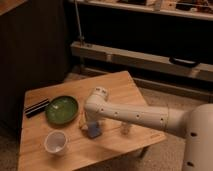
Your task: Place the white sponge in the ceramic cup
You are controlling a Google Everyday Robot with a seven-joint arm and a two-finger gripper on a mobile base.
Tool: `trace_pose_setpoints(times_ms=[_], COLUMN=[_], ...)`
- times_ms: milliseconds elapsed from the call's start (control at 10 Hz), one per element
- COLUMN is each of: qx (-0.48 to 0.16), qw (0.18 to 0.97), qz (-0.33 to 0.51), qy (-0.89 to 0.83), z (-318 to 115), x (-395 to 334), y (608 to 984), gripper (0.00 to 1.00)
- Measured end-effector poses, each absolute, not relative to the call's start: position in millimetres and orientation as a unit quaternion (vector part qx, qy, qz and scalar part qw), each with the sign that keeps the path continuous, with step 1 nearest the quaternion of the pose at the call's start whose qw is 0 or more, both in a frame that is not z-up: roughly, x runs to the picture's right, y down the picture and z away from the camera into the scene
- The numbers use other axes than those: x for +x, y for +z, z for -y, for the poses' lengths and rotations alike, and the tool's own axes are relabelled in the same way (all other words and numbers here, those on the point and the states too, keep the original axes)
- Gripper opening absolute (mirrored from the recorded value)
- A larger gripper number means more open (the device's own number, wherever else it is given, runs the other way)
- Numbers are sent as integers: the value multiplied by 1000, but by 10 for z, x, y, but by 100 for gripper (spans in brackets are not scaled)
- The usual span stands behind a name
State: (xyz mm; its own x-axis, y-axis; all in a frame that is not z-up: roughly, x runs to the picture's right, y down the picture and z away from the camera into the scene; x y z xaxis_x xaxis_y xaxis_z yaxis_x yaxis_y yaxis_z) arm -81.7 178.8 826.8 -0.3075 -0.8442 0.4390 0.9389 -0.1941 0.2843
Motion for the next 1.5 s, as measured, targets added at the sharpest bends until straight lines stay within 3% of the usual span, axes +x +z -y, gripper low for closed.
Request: trace_pose_setpoints(times_ms=[600, 1000, 1500], qx=[-103, -112, -115], qw=[560, 551, 545], qz=[259, 259, 252], qy=[-781, -785, -791], z=[-1895, -1955, -1944], x=[-831, -812, -830], y=[8385, 8415, 8428], gripper=[79, 54, 54])
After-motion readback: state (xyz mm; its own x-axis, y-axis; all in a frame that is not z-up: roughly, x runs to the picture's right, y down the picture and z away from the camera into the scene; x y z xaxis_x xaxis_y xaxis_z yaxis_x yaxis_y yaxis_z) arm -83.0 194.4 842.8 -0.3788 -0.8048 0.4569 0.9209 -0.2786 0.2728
